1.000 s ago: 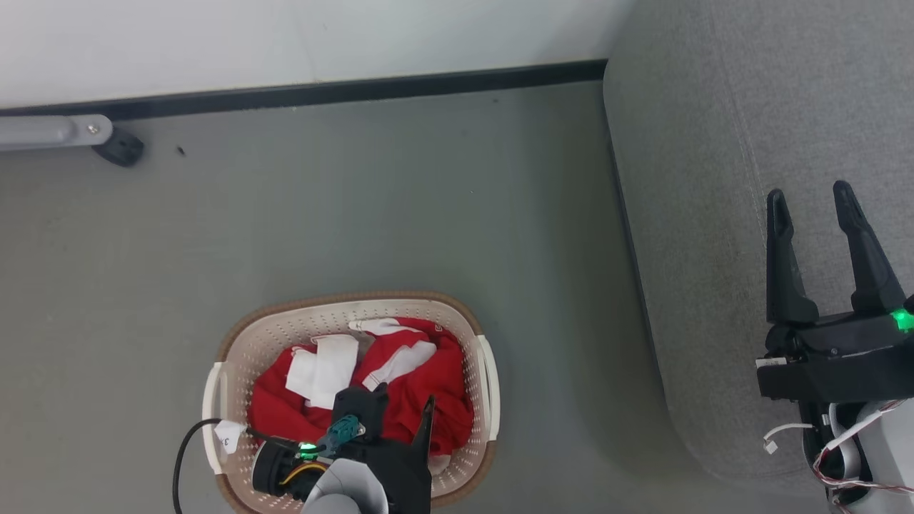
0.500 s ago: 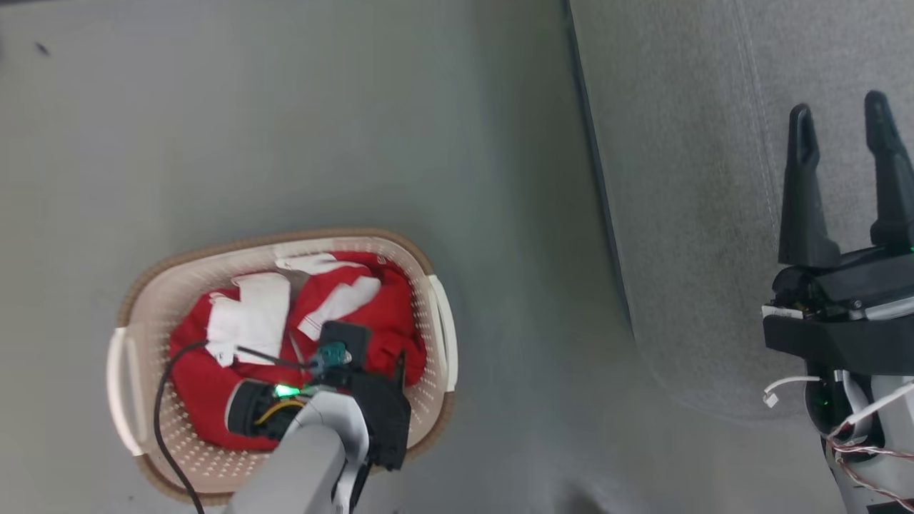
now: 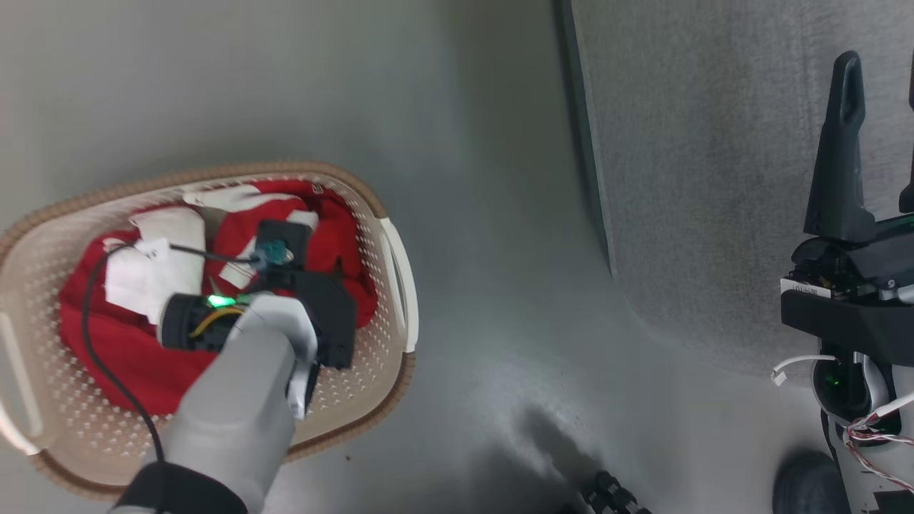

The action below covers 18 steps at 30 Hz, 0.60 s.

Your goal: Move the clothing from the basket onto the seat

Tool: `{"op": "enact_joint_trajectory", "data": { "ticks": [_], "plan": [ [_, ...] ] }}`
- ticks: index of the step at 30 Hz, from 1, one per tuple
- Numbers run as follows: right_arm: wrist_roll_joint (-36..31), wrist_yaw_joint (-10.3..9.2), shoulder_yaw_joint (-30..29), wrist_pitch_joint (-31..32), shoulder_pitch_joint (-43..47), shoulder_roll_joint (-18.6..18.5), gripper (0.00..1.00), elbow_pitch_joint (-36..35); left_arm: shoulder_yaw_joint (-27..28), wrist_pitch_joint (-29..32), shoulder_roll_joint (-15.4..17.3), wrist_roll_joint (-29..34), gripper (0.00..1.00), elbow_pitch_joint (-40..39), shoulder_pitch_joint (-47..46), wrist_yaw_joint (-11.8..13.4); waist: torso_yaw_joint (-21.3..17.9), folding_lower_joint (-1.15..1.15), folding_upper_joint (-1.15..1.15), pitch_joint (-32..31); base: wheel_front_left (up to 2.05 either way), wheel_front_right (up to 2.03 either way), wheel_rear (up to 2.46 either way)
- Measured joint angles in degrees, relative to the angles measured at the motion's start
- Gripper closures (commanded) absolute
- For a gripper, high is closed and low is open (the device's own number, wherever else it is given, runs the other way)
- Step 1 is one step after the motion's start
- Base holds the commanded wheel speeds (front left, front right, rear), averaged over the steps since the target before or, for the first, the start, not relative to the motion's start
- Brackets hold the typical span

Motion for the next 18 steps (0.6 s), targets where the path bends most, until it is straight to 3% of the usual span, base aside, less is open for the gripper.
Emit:
{"op": "enact_joint_trajectory", "data": {
  "ticks": [13, 14, 16, 18],
  "plan": [
    [-0.57, 0.62, -1.69, 0.0, -0.89, 1.2, 0.0, -0.41, 2.69, -1.13, 0.54, 0.8, 0.0, 7.37, -5.03, 0.0, -2.47, 0.0, 0.0, 8.55, 0.0, 0.0, 0.0],
    [-0.58, 0.89, -1.68, 0.0, -1.24, 1.37, 0.0, -0.46, 2.82, -1.18, 0.53, 0.8, 0.18, 7.75, -5.05, 0.0, -2.53, 0.0, 0.0, 8.84, 0.0, 0.0, 0.0],
    [-0.76, 1.08, -1.68, 0.0, -1.37, 1.58, 0.0, -0.65, 2.98, -1.53, 0.49, 0.81, 1.0, 8.54, -5.25, 0.0, -2.59, 0.0, 0.0, 9.22, 0.0, 0.0, 0.0],
    [-1.07, 1.3, -1.68, 0.0, -1.4, 1.75, 0.0, -0.67, 3.13, -1.7, 0.46, 0.82, 1.0, 9.1, -5.87, 0.0, -2.55, -0.01, 0.0, 9.42, 0.0, 0.0, 0.0]
  ]
}}
